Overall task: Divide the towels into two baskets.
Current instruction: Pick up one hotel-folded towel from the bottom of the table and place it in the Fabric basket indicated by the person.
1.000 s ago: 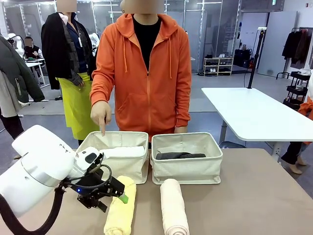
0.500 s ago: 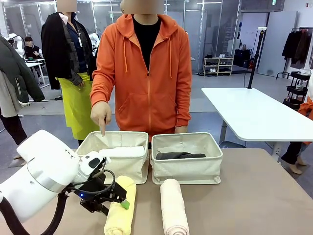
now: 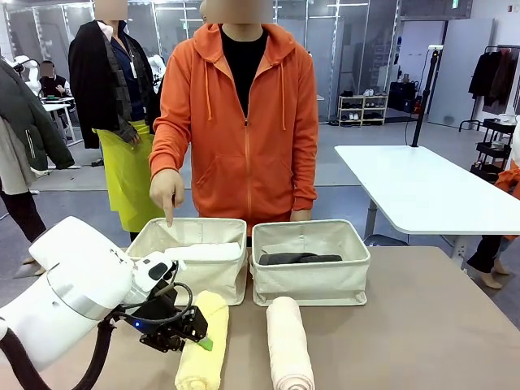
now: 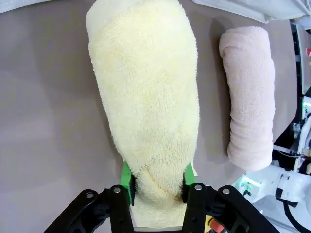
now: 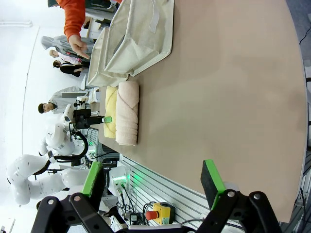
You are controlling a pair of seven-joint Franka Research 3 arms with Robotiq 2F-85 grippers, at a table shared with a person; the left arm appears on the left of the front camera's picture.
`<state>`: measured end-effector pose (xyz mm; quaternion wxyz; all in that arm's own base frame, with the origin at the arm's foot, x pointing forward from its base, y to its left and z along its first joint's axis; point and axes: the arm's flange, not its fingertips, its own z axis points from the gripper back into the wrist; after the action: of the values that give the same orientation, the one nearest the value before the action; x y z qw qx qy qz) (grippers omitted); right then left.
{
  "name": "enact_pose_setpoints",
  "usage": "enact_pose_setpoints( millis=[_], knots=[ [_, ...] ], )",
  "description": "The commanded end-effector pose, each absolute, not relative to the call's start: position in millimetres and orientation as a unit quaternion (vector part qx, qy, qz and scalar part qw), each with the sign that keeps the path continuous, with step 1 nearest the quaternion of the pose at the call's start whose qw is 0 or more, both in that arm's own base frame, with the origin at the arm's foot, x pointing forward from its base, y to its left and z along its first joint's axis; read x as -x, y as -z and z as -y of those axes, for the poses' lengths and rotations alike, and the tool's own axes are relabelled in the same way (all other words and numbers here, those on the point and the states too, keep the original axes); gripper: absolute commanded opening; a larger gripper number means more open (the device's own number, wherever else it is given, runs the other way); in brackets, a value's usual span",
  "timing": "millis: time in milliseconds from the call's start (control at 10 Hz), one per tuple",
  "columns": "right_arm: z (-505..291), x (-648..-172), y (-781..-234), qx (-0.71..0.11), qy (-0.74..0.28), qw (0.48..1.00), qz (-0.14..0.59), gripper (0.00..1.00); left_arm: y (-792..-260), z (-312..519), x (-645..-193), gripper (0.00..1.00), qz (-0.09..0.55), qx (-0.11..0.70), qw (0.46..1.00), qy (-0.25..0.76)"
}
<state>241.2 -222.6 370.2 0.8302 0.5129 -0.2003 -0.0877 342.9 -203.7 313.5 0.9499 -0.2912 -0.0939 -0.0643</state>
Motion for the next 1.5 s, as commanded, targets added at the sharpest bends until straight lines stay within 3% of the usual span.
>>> enact_pose_setpoints(
  millis=[0,300,700,900,1300,1400],
  knots=[
    [221,-238,-373,-0.513,0.081,0.831,0.199,1.0,-313,200,-331,0.27,0.104,0.291,0.948,0.079],
    [221,-238,-373,-0.513,0.081,0.831,0.199,1.0,-403,177,-322,0.27,0.146,0.287,0.931,0.17],
    [221,-238,-373,-0.513,0.081,0.831,0.199,1.0,-465,142,-314,0.27,0.158,0.159,0.891,0.395],
    [221,-238,-373,-0.513,0.081,0.831,0.199,1.0,-469,133,-309,0.27,0.161,0.19,0.885,0.392],
    [221,-238,-373,-0.513,0.081,0.831,0.199,1.0,-467,143,-315,0.27,0.144,0.163,0.9,0.378],
    [221,-238,-373,-0.513,0.081,0.831,0.199,1.0,-465,139,-315,0.32,0.144,0.163,0.895,0.389]
  ],
)
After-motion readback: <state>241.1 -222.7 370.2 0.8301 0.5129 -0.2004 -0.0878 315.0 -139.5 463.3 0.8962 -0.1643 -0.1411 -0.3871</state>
